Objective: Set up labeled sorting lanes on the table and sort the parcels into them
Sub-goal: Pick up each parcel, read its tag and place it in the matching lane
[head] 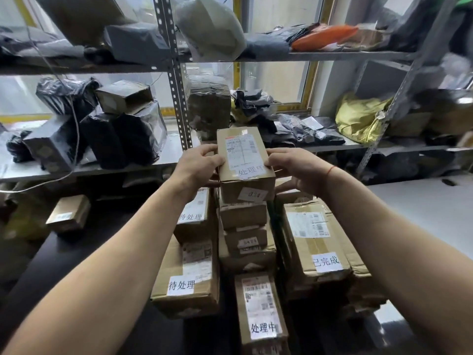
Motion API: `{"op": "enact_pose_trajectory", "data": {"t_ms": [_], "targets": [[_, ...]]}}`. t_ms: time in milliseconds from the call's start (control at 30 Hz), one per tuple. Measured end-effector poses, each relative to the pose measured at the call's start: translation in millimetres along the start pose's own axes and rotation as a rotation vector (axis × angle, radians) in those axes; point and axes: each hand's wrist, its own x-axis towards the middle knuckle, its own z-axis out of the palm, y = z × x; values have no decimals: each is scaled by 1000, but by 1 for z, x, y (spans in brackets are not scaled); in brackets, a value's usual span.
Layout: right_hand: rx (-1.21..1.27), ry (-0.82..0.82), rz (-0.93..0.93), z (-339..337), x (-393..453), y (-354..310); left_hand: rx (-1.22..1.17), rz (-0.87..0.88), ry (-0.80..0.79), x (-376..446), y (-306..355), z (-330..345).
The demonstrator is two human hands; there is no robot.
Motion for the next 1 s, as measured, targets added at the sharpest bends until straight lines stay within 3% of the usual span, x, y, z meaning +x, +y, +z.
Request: {"op": "enact_pose_trajectory", "data": {"t_ms": [400,1000], "targets": [[1,-6,2,-5,44,36,-33,-60,1,42,-41,13],[57,11,58,-1,59,40,-52,-83,17,49,-47,7]]}}
